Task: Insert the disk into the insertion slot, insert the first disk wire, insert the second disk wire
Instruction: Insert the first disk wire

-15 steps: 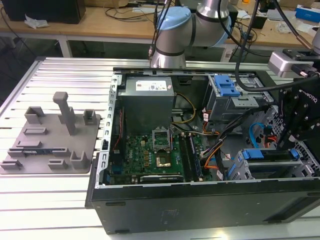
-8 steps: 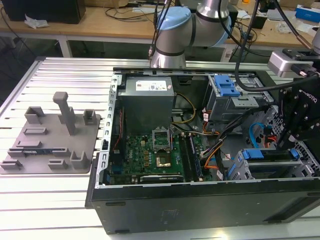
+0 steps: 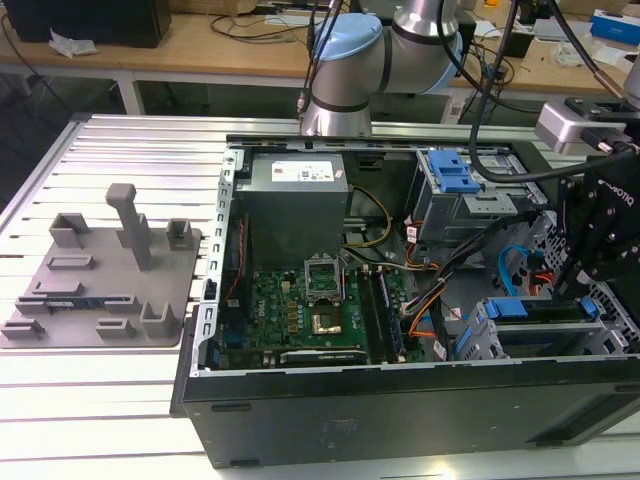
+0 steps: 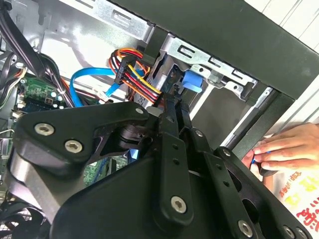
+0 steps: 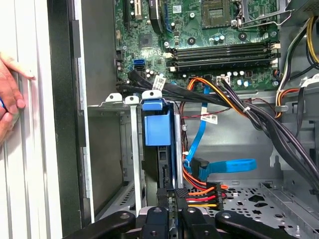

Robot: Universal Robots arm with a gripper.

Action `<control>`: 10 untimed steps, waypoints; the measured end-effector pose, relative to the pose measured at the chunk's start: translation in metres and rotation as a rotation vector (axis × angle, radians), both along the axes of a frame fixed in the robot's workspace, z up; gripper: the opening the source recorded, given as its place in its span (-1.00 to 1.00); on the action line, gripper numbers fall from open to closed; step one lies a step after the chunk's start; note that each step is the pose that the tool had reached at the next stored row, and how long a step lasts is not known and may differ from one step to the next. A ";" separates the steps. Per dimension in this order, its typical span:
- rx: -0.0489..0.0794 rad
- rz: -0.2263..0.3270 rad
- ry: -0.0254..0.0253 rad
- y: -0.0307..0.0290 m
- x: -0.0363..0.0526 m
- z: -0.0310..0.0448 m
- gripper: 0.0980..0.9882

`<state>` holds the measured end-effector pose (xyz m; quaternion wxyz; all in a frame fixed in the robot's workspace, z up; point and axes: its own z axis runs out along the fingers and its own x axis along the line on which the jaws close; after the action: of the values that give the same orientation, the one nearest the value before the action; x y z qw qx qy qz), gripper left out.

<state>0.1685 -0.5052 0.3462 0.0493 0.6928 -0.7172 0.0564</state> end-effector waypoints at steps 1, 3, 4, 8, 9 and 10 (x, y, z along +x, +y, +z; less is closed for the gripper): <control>0.000 0.000 0.0000 -0.0002 0.0001 -0.0002 -0.85; 0.000 0.000 -0.0001 -0.0007 0.0001 -0.0006 -0.85; 0.000 0.000 0.0000 -0.0009 0.0001 -0.0007 -0.85; 0.000 0.000 0.0000 -0.0011 0.0001 -0.0014 -0.85; 0.000 0.000 0.0000 -0.0011 0.0001 -0.0017 -0.85; 0.000 0.000 0.0000 -0.0011 0.0001 -0.0019 -0.85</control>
<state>0.1686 -0.5063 0.3442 0.0493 0.6928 -0.7172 0.0565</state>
